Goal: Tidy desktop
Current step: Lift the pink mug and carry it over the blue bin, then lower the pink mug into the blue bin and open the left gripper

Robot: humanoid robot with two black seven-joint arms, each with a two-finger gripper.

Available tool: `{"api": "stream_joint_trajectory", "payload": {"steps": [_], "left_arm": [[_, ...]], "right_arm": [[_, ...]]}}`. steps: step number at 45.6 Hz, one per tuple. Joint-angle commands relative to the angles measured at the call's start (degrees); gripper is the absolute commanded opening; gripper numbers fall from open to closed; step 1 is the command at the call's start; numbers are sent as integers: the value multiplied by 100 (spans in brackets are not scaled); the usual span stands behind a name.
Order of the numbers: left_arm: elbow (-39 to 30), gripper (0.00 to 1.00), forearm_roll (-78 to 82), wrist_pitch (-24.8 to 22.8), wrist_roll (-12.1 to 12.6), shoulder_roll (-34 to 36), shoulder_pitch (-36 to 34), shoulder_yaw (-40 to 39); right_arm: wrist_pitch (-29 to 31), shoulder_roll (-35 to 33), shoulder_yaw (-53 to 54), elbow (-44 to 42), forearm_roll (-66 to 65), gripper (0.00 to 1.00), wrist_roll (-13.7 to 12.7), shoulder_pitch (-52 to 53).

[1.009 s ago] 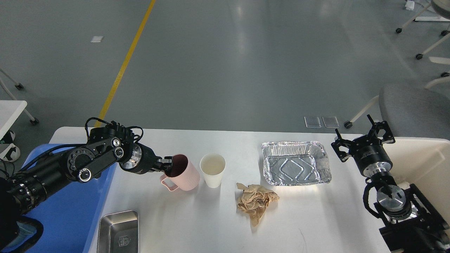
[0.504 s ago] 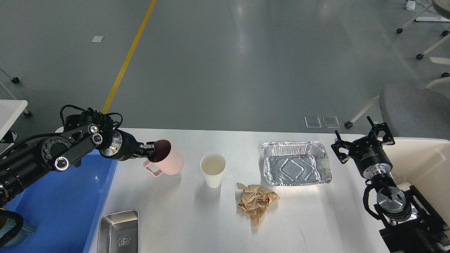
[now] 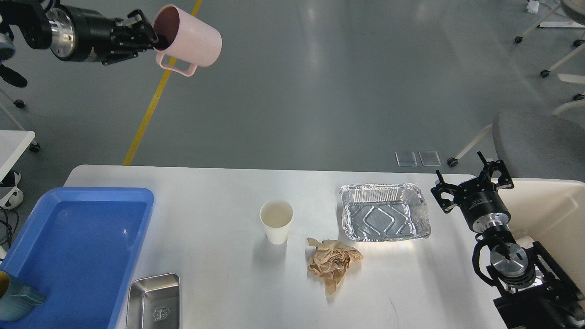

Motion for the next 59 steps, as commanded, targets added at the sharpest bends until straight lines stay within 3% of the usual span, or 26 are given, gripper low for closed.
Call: {"api": "stream_joint_trajectory", "payload": {"steps": [1, 11, 15, 19, 27, 35, 46, 59], "left_arm": [[2, 0, -131, -237, 273, 218, -183, 7], [-33, 0, -114, -659, 326, 464, -174, 68], [-103, 0, -105, -1027, 501, 639, -78, 112], [-200, 0, -87, -1027, 713, 982, 115, 445], [-218, 0, -78, -1027, 704, 1869, 379, 1087], [-315, 0, -52, -1027, 686, 2318, 1240, 1299], [-1043, 0, -26, -1027, 695, 2284, 2514, 1281], [-1641, 0, 185, -1027, 792, 2072, 3209, 1334]], "right_arm": [[-6, -8, 0, -1, 0, 100, 0, 0], [-6, -8, 0, 17, 0, 100, 0, 0], [-6, -8, 0, 17, -9, 100, 0, 0], [-6, -17, 0, 17, -9, 100, 0, 9], [3, -149, -9, 8, 0, 100, 0, 27], [3, -140, -44, 17, -9, 100, 0, 27], [3, -157, -44, 17, -9, 100, -9, 71], [3, -210, -44, 17, -9, 100, 0, 71]]}}
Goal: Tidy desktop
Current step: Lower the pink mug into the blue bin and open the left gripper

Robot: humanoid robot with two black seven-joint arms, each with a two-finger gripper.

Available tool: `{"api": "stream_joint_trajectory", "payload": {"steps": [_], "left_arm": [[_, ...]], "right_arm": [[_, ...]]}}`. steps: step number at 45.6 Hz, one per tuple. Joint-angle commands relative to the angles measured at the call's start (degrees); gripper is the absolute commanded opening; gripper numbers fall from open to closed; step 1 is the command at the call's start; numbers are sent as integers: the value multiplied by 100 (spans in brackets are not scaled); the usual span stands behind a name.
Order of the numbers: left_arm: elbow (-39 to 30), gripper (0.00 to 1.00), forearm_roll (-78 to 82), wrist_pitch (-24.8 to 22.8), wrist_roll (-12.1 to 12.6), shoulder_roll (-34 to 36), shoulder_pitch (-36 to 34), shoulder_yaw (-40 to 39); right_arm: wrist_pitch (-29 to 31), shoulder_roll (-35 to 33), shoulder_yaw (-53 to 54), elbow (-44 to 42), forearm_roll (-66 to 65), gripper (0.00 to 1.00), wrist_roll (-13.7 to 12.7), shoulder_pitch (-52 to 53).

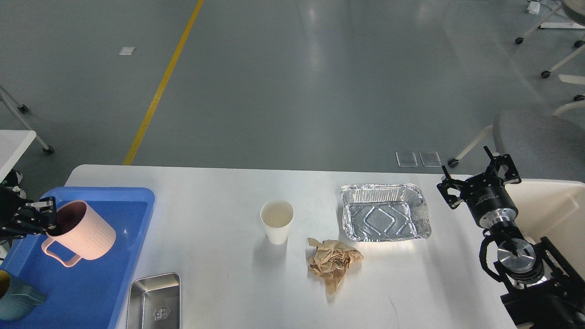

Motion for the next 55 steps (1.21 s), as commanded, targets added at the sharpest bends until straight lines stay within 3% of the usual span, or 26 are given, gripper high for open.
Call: {"api": "stream_joint_trajectory", "payload": {"steps": [1, 15, 30, 46, 55], "left_arm": [[-172, 0, 243, 1, 24, 11, 249, 19], [-216, 0, 726, 1, 7, 222, 662, 11], [-216, 0, 832, 34, -2, -191, 1111, 20], [-190, 0, 929, 148, -2, -253, 1128, 2], [-155, 14, 929, 166, 7, -226, 1085, -59]], "right_arm": [[0, -21, 1, 0, 1, 100, 5, -1], [0, -4, 9, 0, 1, 100, 5, -36], [0, -4, 18, 0, 1, 100, 5, -62], [9, -4, 27, 8, 1, 100, 5, -80], [9, 14, 27, 52, 1, 100, 5, -80]]}}
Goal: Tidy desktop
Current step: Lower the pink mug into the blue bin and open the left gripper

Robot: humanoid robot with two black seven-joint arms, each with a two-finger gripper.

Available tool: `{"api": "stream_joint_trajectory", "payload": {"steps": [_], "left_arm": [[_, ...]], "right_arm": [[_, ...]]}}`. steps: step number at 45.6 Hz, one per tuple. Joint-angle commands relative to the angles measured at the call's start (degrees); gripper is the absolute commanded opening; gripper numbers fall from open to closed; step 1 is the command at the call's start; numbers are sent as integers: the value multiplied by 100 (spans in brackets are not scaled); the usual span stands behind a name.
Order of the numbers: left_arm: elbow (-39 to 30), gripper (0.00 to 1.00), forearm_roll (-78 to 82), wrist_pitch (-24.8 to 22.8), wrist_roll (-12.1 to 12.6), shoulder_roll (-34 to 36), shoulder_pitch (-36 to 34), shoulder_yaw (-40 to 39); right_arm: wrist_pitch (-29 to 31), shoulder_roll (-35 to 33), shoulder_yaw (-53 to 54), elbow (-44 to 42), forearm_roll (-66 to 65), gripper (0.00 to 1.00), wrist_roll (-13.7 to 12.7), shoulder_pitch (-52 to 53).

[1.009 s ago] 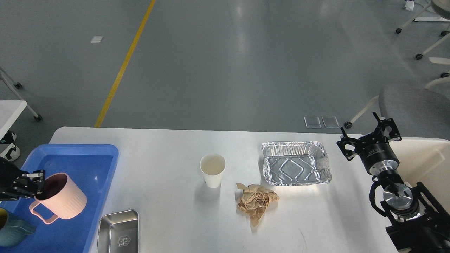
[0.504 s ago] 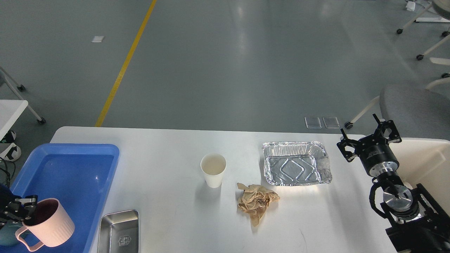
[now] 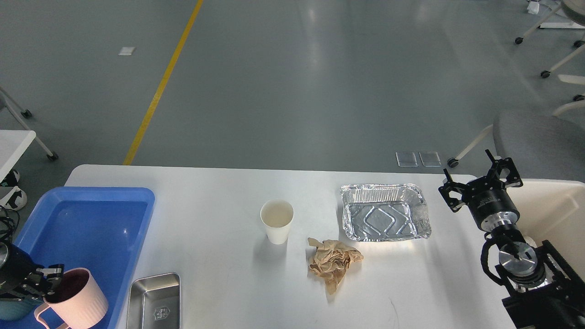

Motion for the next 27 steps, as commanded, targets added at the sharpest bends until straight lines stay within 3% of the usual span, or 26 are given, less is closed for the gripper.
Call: {"api": "stream_joint_trajectory", "payload": {"steps": [1, 7, 12, 14, 17, 27], "left_arm": [[18, 17, -1, 9, 8, 13, -17, -51], [27, 26, -1, 9, 8, 30, -26, -60], [18, 41, -1, 9, 8, 4, -26, -69], [26, 55, -1, 9, -1, 13, -35, -77], [27, 98, -9, 9, 8, 30, -43, -86], [0, 98, -115, -140, 69, 311, -386, -350]], "right_arm": [[0, 4, 0, 60, 0, 100, 0, 0], [-9, -5, 0, 104, 0, 100, 0, -8], [-9, -14, 0, 113, 0, 100, 0, -35], [-9, -14, 0, 113, 0, 100, 0, -52], [-9, -31, 0, 113, 0, 100, 0, -52], [-9, -49, 0, 139, 0, 100, 0, -79]]}}
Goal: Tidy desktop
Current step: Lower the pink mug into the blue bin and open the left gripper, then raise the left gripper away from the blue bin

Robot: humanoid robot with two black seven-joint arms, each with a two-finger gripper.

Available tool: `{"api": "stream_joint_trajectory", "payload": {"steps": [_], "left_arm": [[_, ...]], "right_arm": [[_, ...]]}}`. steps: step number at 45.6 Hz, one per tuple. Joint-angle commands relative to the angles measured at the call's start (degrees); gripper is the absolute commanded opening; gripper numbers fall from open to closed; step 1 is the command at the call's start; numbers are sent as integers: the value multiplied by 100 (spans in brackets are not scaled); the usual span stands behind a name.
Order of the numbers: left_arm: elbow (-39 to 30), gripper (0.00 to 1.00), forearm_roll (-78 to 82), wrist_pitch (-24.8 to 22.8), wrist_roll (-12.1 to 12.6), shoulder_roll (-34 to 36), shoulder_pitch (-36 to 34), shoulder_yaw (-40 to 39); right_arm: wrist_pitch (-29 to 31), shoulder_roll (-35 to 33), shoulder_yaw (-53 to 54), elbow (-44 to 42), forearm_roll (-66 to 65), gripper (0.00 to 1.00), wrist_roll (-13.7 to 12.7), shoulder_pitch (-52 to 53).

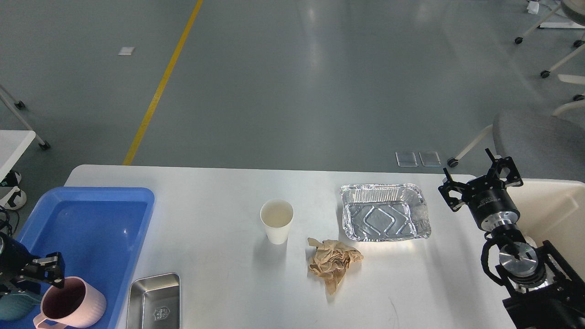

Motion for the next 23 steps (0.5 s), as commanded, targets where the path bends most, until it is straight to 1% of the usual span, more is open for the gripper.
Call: {"api": "stream_joint_trajectory", "payload": {"steps": [1, 5, 8, 10, 14, 19, 23], "left_arm": [[-18, 98, -68, -118, 57, 257, -223, -188], [17, 98, -235, -118, 153, 416, -460, -355], [25, 98, -341, -118, 302, 469, -653, -487], [-27, 98, -420, -118, 355, 469, -759, -601], [25, 98, -718, -118, 364, 442, -953, -1040], [96, 98, -930, -118, 373, 425, -953, -1576], [149, 98, -948, -118, 364, 372, -918, -1718]], "right_arm": [[-9, -3, 0, 30, 0, 100, 0, -5], [-18, -3, 0, 100, 0, 100, 0, -5], [-26, -12, 0, 127, 0, 100, 0, -14], [-26, -12, 0, 127, 0, 100, 0, -5], [-26, -12, 0, 127, 0, 100, 0, -5], [-26, -12, 0, 127, 0, 100, 0, -5], [-26, -12, -18, 127, 0, 100, 0, -5]]}}
